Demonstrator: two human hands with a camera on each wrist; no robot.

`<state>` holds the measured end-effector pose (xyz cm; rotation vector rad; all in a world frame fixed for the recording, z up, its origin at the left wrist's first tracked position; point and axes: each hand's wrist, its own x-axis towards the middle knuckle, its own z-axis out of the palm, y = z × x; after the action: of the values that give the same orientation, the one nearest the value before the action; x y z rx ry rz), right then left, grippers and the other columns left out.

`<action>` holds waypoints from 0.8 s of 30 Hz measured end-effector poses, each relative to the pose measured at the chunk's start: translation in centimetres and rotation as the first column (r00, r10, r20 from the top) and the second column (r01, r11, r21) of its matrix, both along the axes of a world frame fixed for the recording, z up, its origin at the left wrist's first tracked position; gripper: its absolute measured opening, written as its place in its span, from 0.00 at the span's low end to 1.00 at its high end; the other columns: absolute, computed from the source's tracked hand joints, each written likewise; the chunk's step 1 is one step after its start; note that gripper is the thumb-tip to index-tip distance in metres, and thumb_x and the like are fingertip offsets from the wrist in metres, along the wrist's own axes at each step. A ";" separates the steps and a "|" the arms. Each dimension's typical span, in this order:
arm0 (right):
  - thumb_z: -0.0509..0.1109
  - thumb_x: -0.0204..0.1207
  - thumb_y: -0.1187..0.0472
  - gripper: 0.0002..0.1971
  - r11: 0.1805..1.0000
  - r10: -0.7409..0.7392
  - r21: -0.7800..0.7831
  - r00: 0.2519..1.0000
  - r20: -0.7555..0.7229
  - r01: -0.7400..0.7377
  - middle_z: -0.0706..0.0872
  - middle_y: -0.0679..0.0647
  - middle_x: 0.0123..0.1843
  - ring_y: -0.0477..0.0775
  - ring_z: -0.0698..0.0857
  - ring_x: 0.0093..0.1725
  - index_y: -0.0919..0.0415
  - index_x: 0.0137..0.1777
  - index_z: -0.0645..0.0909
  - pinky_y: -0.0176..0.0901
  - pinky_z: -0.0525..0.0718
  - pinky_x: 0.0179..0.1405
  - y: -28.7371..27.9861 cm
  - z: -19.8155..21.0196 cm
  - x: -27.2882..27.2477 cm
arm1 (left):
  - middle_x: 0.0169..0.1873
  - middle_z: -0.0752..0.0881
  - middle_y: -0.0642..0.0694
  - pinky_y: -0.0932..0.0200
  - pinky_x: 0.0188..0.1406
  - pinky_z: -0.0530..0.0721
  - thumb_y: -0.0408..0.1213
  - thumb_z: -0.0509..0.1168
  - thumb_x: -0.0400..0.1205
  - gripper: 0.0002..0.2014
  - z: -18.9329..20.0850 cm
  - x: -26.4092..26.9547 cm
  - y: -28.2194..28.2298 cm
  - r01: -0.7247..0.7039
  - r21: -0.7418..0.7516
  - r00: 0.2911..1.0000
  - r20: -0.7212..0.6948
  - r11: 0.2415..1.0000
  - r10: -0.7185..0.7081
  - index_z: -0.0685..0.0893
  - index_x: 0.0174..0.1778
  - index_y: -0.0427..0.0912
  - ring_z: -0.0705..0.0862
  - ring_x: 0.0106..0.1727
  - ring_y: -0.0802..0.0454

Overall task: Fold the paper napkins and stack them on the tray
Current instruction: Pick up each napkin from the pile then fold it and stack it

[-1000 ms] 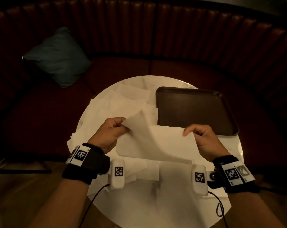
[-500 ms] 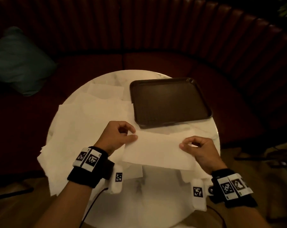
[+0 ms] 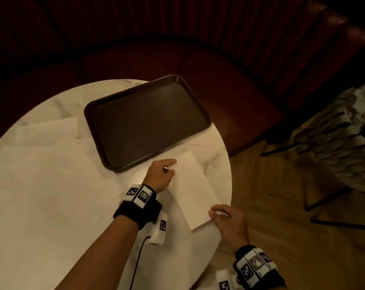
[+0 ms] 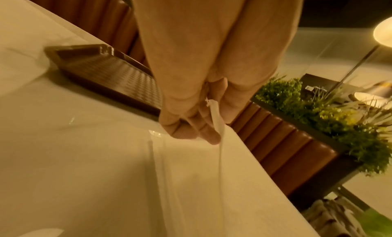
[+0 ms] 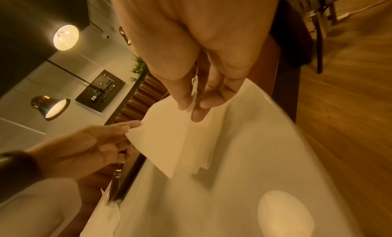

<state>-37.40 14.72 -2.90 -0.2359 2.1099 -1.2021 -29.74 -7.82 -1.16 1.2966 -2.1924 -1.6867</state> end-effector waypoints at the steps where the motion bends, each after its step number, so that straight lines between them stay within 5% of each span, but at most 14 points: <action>1: 0.75 0.70 0.71 0.10 1.000 0.011 0.007 1.000 -0.016 -0.011 0.88 0.47 0.42 0.45 0.85 0.42 0.54 0.37 0.85 0.22 0.81 0.36 -0.1 -0.3 0.0 | 0.65 0.82 0.42 0.56 0.63 0.79 0.26 0.62 0.79 0.18 -0.3 -0.5 0.0 0.029 -0.034 0.999 0.027 0.999 -0.028 0.81 0.65 0.38 0.83 0.58 0.43; 5: 0.73 0.74 0.67 0.06 0.989 0.104 0.109 0.993 -0.046 -0.099 0.87 0.54 0.48 0.48 0.85 0.42 0.55 0.46 0.85 0.27 0.83 0.39 -0.9 -1.4 -0.6 | 0.76 0.69 0.42 0.58 0.75 0.65 0.32 0.61 0.81 0.22 -2.0 -1.4 -0.3 0.222 -0.106 0.956 0.218 0.969 -0.195 0.73 0.72 0.37 0.69 0.75 0.46; 8: 0.70 0.77 0.60 0.11 0.938 0.237 0.279 0.968 -0.082 -0.206 0.80 0.56 0.56 0.55 0.82 0.53 0.54 0.59 0.83 0.46 0.82 0.60 -1.5 -1.7 -0.8 | 0.81 0.58 0.44 0.41 0.78 0.60 0.46 0.60 0.79 0.24 -2.2 -0.2 -0.6 0.263 -0.066 0.906 0.359 0.963 -0.223 0.74 0.72 0.47 0.60 0.80 0.45; 10: 0.68 0.79 0.54 0.16 0.883 0.332 0.387 0.937 -0.112 -0.266 0.74 0.56 0.60 0.53 0.76 0.57 0.51 0.66 0.79 0.37 0.73 0.62 -1.8 -0.9 -0.6 | 0.81 0.56 0.45 0.37 0.78 0.58 0.47 0.61 0.80 0.21 -1.7 2.0 -0.5 0.202 -0.077 0.916 0.368 0.976 -0.161 0.75 0.71 0.54 0.56 0.81 0.44; 13: 0.64 0.79 0.47 0.21 0.799 0.440 0.531 0.877 -0.195 -0.283 0.69 0.62 0.68 0.59 0.72 0.66 0.47 0.72 0.74 0.44 0.71 0.69 -2.5 1.8 0.2 | 0.77 0.66 0.46 0.42 0.76 0.64 0.47 0.66 0.78 0.17 -0.4 7.9 0.0 0.021 -0.088 0.963 0.269 0.996 0.004 0.79 0.64 0.59 0.65 0.77 0.47; 16: 0.66 0.78 0.47 0.20 0.805 0.514 0.502 0.795 -0.324 -0.316 0.68 0.57 0.61 0.53 0.72 0.56 0.49 0.69 0.77 0.43 0.75 0.62 -4.6 4.5 2.2 | 0.61 0.82 0.49 0.62 0.58 0.78 0.42 0.70 0.77 0.12 0.5 15.6 1.1 -0.147 0.010 0.966 0.217 0.989 0.141 0.84 0.56 0.55 0.82 0.59 0.52; 19: 0.71 0.75 0.51 0.14 0.782 0.615 0.395 0.700 -0.364 -0.482 0.69 0.51 0.53 0.51 0.75 0.48 0.51 0.59 0.81 0.43 0.80 0.54 -9.1 5.1 6.0 | 0.50 0.87 0.50 0.61 0.53 0.82 0.39 0.70 0.76 0.09 1.0 22.8 2.6 -0.319 0.049 0.926 0.227 0.946 0.301 0.83 0.46 0.60 0.86 0.50 0.54; 22: 0.73 0.73 0.51 0.14 0.653 0.752 0.316 0.537 -0.382 -0.689 0.78 0.51 0.49 0.53 0.82 0.45 0.52 0.56 0.82 0.45 0.82 0.52 -14.9 3.5 11.3 | 0.42 0.88 0.53 0.64 0.47 0.80 0.40 0.70 0.76 0.07 0.9 28.6 4.1 -0.442 0.055 0.873 0.256 0.895 0.416 0.83 0.44 0.59 0.87 0.48 0.54; 24: 0.73 0.73 0.48 0.19 0.539 0.829 0.328 0.422 -0.366 -0.776 0.80 0.54 0.55 0.55 0.83 0.52 0.53 0.62 0.79 0.39 0.77 0.56 -19.0 2.1 15.3 | 0.44 0.88 0.53 0.68 0.44 0.77 0.42 0.69 0.75 0.06 0.6 31.7 5.0 -0.510 0.053 0.837 0.258 0.858 0.482 0.83 0.43 0.60 0.86 0.48 0.55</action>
<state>-22.07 -4.31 -0.79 -1.4760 1.9788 -0.4193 1.99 -2.85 -0.51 1.9803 -1.6448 -1.5285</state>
